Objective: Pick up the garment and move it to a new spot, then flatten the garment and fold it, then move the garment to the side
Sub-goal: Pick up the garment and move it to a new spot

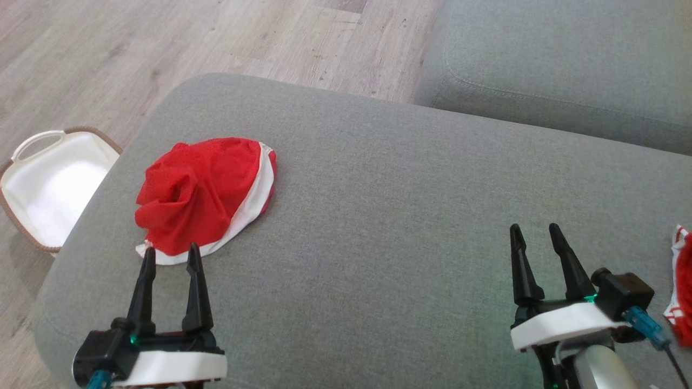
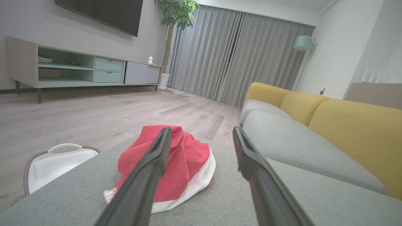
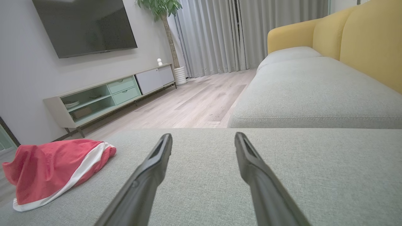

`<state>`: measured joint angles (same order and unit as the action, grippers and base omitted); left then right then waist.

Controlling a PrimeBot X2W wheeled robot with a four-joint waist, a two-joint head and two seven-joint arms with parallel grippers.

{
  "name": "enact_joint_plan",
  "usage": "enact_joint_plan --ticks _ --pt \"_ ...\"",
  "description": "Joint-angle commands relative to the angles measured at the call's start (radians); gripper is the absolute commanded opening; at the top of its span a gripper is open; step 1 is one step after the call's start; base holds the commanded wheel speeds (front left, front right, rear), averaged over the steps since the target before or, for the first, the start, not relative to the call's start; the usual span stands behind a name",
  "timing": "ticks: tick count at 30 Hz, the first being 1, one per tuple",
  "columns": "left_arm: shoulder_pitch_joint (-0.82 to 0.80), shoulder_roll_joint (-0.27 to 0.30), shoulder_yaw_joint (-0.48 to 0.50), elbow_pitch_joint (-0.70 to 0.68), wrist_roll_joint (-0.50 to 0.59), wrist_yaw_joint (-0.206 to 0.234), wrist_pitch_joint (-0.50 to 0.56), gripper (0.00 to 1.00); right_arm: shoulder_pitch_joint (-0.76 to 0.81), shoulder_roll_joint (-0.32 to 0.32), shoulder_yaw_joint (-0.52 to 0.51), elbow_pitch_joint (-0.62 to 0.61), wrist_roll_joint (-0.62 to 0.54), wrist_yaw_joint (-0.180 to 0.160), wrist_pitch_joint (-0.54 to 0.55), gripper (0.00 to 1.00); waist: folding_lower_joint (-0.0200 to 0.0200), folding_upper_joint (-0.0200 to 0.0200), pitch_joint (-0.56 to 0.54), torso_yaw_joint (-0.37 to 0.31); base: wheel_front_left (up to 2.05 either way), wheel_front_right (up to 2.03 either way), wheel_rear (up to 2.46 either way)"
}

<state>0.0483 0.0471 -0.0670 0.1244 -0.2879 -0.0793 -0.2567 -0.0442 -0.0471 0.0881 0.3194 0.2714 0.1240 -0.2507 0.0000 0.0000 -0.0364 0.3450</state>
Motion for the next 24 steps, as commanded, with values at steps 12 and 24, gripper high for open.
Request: enact_joint_plan --ticks 12,24 --pt "-0.068 0.003 0.072 -0.046 0.012 0.005 -0.005 1.00 -0.059 -0.003 0.006 -0.044 -0.019 0.007 -0.011 1.00 0.0000 0.0000 0.070 -0.023 0.00 0.00 0.00" --pt "-0.338 0.185 0.184 0.211 0.064 -0.022 0.057 1.00 -0.135 -0.003 -0.071 -0.129 -0.118 0.007 0.001 1.00 0.0000 0.0000 0.251 -0.055 0.00 0.00 0.00"
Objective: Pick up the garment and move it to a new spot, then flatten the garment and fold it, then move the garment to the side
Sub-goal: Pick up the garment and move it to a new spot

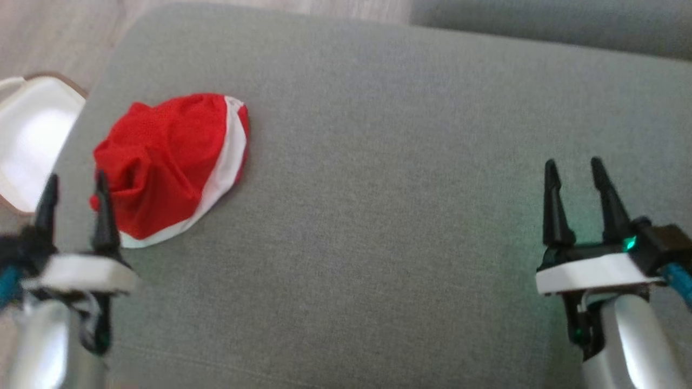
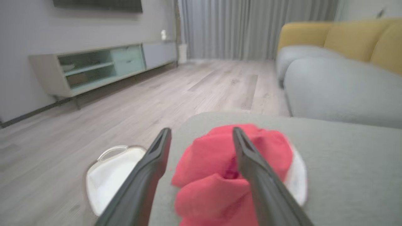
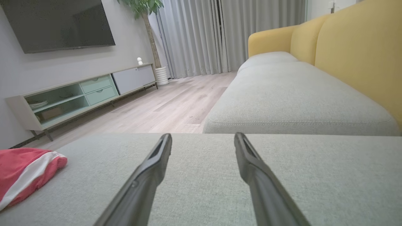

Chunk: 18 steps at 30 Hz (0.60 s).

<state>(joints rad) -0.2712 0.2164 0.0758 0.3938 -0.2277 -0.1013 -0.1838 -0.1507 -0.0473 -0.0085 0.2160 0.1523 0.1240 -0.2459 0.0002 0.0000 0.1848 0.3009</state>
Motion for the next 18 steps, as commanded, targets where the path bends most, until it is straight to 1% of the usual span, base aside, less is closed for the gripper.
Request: enact_joint_plan --ticks 1,3,7,10,13,18 --pt "-0.054 0.042 0.041 -0.016 0.002 -0.004 0.007 1.00 -0.035 -0.003 0.019 -0.041 -0.008 0.007 0.001 1.00 -0.0002 0.0000 0.046 -0.013 0.00 0.00 0.00" --pt "-0.124 0.083 0.043 0.078 -0.015 -0.011 0.060 1.00 -0.045 -0.003 0.004 -0.073 -0.021 0.007 0.005 1.00 -0.0002 0.0000 0.076 -0.019 0.00 0.00 0.00" --pt "-0.235 0.127 0.019 0.284 -0.069 -0.023 0.224 1.00 -0.052 -0.003 -0.024 -0.119 -0.052 0.007 0.025 1.00 -0.0002 0.0000 0.121 -0.028 0.00 0.00 0.00" --pt "-0.297 0.156 -0.012 0.400 -0.087 -0.027 0.298 1.00 -0.061 -0.003 -0.025 -0.149 -0.068 0.007 0.041 1.00 -0.0002 0.0000 0.150 -0.038 0.00 0.00 0.00" --pt "-0.348 0.159 -0.046 0.470 -0.121 -0.029 0.326 1.00 -0.067 -0.004 -0.023 -0.178 -0.077 0.007 0.054 1.00 -0.0002 0.0000 0.172 -0.046 0.00 0.00 0.00" --pt "-0.390 0.166 -0.128 0.536 -0.209 -0.029 0.389 1.00 -0.068 -0.004 -0.018 -0.208 -0.085 0.007 0.071 1.00 -0.0002 0.0000 0.190 -0.061 0.00 0.00 0.00"
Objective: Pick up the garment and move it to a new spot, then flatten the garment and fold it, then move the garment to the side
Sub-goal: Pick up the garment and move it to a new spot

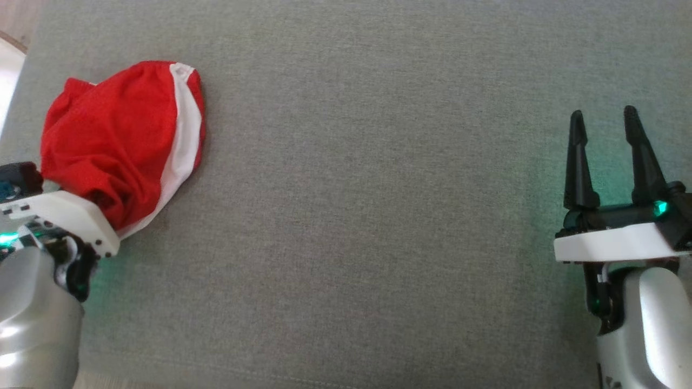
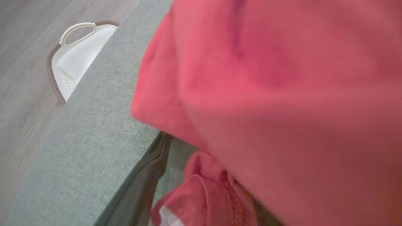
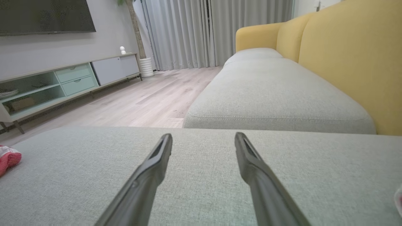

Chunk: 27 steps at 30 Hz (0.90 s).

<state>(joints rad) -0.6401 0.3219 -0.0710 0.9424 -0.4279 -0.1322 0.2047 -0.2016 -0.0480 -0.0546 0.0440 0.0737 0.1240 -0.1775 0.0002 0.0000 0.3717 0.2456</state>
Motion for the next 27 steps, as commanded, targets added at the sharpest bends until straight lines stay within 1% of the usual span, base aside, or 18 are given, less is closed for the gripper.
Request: enact_joint_plan --ticks 1,3,5,9,12,15,17,18,22,23,27 --pt "-0.024 0.068 0.007 -0.007 -0.021 0.002 -0.003 1.00 -0.016 -0.003 0.031 -0.037 -0.007 0.007 0.003 1.00 -0.0002 0.0000 0.000 -0.010 0.00 0.00 0.00" --pt "-0.029 0.084 -0.017 -0.008 -0.042 0.002 -0.034 0.00 -0.013 -0.003 0.030 -0.034 -0.006 0.007 0.002 1.00 -0.0002 0.0000 -0.011 -0.018 0.00 0.00 0.00" --pt "-0.033 0.097 -0.025 -0.015 -0.069 0.002 -0.083 0.00 -0.010 -0.003 0.029 -0.028 -0.002 0.007 -0.001 1.00 -0.0002 0.0000 -0.027 -0.025 0.00 0.00 0.00" --pt "-0.041 0.127 -0.021 -0.041 -0.100 0.002 -0.226 0.00 -0.003 -0.003 0.037 -0.001 0.015 0.007 -0.016 1.00 -0.0002 0.0000 -0.077 -0.044 0.00 0.00 0.00" --pt "-0.041 0.135 -0.031 -0.094 -0.123 0.002 -0.329 0.00 0.001 -0.002 0.046 0.022 0.039 0.007 -0.031 1.00 -0.0002 0.0000 -0.118 -0.061 0.00 0.00 0.00" --pt "-0.032 0.149 -0.046 -0.170 -0.146 0.002 -0.402 0.00 0.010 -0.002 0.055 0.048 0.061 0.007 -0.045 1.00 -0.0002 0.0000 -0.162 -0.079 0.00 0.00 0.00" --pt "-0.024 0.157 -0.049 -0.234 -0.161 0.002 -0.429 0.00 0.018 -0.002 0.059 0.064 0.074 0.007 -0.053 1.00 -0.0002 0.0000 -0.191 -0.090 0.00 0.00 0.00" --pt "-0.013 0.163 -0.038 -0.300 -0.169 0.002 -0.447 0.00 0.029 -0.002 0.061 0.078 0.087 0.007 -0.060 1.00 -0.0002 0.0000 -0.218 -0.099 0.00 0.00 0.00" --pt "0.022 0.167 -0.027 -0.452 -0.161 0.011 -0.456 0.00 0.039 -0.002 0.072 0.094 0.112 0.007 -0.070 1.00 -0.0002 0.0000 -0.251 -0.123 0.00 0.00 0.00" --pt "0.022 0.167 -0.027 -0.452 -0.161 0.011 -0.456 0.00 0.039 -0.002 0.072 0.094 0.112 0.007 -0.070 1.00 -0.0002 0.0000 -0.251 -0.123 0.00 0.00 0.00" --pt "0.066 0.163 -0.070 -0.616 -0.139 0.030 -0.397 0.00 0.030 -0.002 0.086 0.099 0.131 0.007 -0.076 1.00 -0.0002 0.0000 -0.256 -0.157 0.00 0.00 0.00"
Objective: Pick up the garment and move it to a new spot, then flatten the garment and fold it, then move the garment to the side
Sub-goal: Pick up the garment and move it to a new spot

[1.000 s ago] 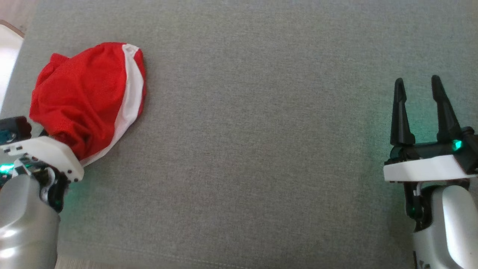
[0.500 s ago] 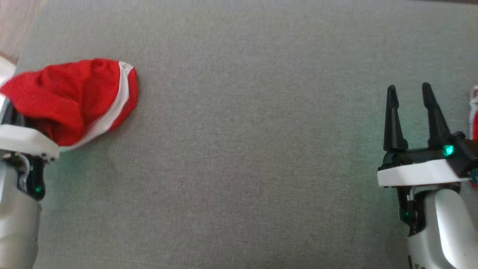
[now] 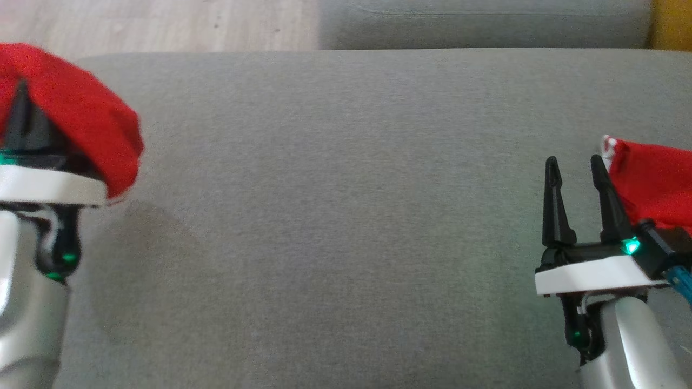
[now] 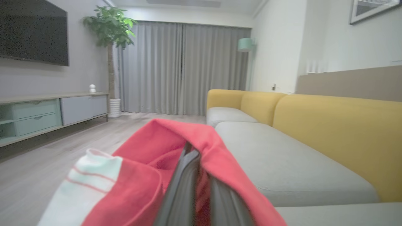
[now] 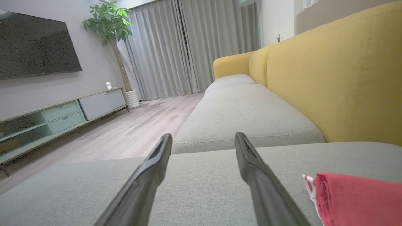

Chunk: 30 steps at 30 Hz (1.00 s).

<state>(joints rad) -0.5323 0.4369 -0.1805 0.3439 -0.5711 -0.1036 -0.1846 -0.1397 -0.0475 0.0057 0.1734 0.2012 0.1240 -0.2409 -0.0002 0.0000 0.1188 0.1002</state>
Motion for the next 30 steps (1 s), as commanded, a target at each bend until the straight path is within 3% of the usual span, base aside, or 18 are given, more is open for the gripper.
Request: enact_joint_plan --ticks 1,6,9,17,19,24,26,30 --pt "-0.033 0.045 0.027 -0.057 0.011 0.012 0.014 0.00 -0.036 -0.003 0.028 -0.030 0.006 0.007 -0.014 1.00 0.0002 0.0000 -0.001 -0.020 0.00 0.00 0.00" --pt "-0.002 0.037 -0.076 -0.213 0.111 0.074 0.115 0.00 -0.065 -0.003 0.043 -0.033 0.017 0.007 -0.018 1.00 0.0002 0.0000 0.023 -0.070 0.00 0.00 0.00" --pt "0.003 -0.001 -0.135 -0.241 0.140 0.095 0.159 0.00 -0.082 -0.003 0.059 -0.034 0.028 0.007 -0.019 1.00 0.0002 0.0000 0.038 -0.106 0.00 0.00 0.00" --pt "-0.009 -0.188 -0.274 -0.137 0.152 0.116 0.163 0.01 -0.109 -0.003 0.096 -0.033 0.040 0.007 -0.020 1.00 0.0002 0.0000 0.037 -0.201 0.00 0.00 0.00" --pt "-0.012 -0.246 -0.308 -0.100 0.151 0.114 0.141 1.00 -0.114 -0.003 0.100 -0.036 0.040 0.007 -0.021 1.00 0.0002 0.0000 0.037 -0.221 0.00 0.00 0.00" --pt "-0.011 -0.340 -0.400 -0.029 0.154 0.079 0.096 1.00 -0.110 -0.003 0.090 -0.042 0.042 0.007 -0.021 1.00 0.0002 0.0000 0.031 -0.243 0.00 0.00 0.00" --pt "-0.008 -0.355 -0.431 -0.015 0.150 0.061 0.080 1.00 -0.104 -0.003 0.082 -0.044 0.041 0.007 -0.021 1.00 0.0002 0.0000 0.028 -0.238 0.00 0.00 0.00" --pt "-0.005 -0.359 -0.432 0.002 0.149 0.067 0.032 1.00 -0.088 -0.003 0.062 -0.043 0.040 0.007 -0.021 1.00 0.0002 0.0000 0.013 -0.209 0.00 0.00 0.00"
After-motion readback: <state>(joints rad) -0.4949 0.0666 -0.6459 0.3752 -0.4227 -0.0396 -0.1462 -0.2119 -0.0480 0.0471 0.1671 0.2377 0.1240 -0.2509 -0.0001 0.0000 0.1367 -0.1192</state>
